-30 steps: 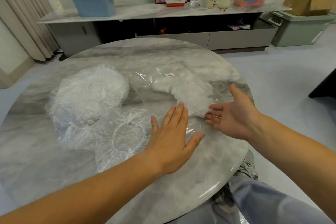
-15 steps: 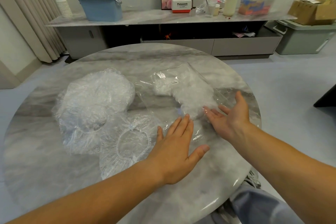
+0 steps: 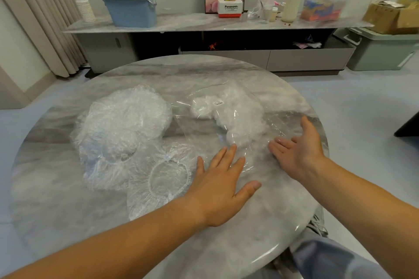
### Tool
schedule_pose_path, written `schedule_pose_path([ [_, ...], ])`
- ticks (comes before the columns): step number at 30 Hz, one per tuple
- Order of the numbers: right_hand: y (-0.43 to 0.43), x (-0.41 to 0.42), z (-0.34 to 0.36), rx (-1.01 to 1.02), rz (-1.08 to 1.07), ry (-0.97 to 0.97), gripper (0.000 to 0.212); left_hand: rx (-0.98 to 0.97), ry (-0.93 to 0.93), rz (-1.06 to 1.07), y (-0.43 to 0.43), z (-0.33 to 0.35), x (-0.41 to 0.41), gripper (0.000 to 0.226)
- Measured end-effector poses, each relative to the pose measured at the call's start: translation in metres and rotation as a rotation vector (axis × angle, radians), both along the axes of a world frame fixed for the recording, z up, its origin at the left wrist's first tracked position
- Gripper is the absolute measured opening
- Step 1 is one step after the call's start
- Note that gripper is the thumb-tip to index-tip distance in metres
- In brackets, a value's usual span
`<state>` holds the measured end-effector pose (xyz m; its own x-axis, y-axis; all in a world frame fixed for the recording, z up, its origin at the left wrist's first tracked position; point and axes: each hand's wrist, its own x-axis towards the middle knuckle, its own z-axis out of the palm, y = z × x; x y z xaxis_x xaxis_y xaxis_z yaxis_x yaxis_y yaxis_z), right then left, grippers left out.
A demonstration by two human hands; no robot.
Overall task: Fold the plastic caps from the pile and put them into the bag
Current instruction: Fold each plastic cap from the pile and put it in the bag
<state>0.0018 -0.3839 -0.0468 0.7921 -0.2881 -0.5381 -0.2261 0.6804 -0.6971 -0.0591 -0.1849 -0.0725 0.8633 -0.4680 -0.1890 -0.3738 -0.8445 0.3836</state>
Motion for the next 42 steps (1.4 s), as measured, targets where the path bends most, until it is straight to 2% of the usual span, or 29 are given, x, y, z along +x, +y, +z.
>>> schedule_pose_path([
  [3,-0.009,-0.017,0.006,-0.191,0.042,0.004,0.068,-0.062,-0.023,-0.009,0.002,0.002,0.001,0.070],
  [6,-0.006,-0.031,0.015,-0.368,0.143,-0.009,0.041,-0.142,-0.108,-0.019,0.013,0.009,0.000,0.071],
  [8,0.008,-0.039,0.025,-0.479,0.243,-0.069,0.034,-0.181,-0.137,0.012,0.026,0.016,-0.002,0.070],
  [11,0.040,-0.053,0.037,-0.662,0.465,-0.229,0.031,-0.148,-0.211,0.081,0.060,0.024,-0.009,0.053],
  [15,0.077,-0.083,0.028,-1.032,0.960,-0.485,0.040,-0.038,-0.224,0.112,0.121,0.028,-0.026,0.037],
  [18,0.092,-0.098,0.010,-1.444,1.337,-0.683,0.054,0.021,-0.148,0.054,0.162,0.022,-0.037,0.041],
  [20,0.099,-0.103,0.002,-1.526,1.482,-0.707,0.055,0.074,-0.083,-0.020,0.179,0.015,-0.042,0.047],
  [26,0.110,-0.106,-0.020,-1.661,1.540,-0.802,0.077,-0.020,-0.046,-0.052,0.195,-0.004,-0.052,0.049],
  [30,0.106,-0.110,-0.025,-1.686,1.474,-0.900,0.056,-0.121,-0.065,-0.047,0.198,-0.009,-0.055,0.024],
  [32,0.104,-0.113,-0.026,-1.668,1.435,-0.918,0.053,-0.149,-0.109,-0.070,0.198,-0.009,-0.057,0.017],
  [35,0.101,-0.119,-0.028,-1.572,1.373,-0.889,0.054,-0.202,-0.167,-0.095,0.197,-0.005,-0.061,0.036],
  [38,0.100,-0.119,-0.026,-1.458,1.269,-0.830,0.049,-0.249,-0.148,-0.100,0.195,-0.001,-0.062,0.051],
  [42,0.103,-0.116,-0.022,-1.424,1.203,-0.793,0.045,-0.233,-0.062,-0.042,0.196,-0.003,-0.064,0.040],
])
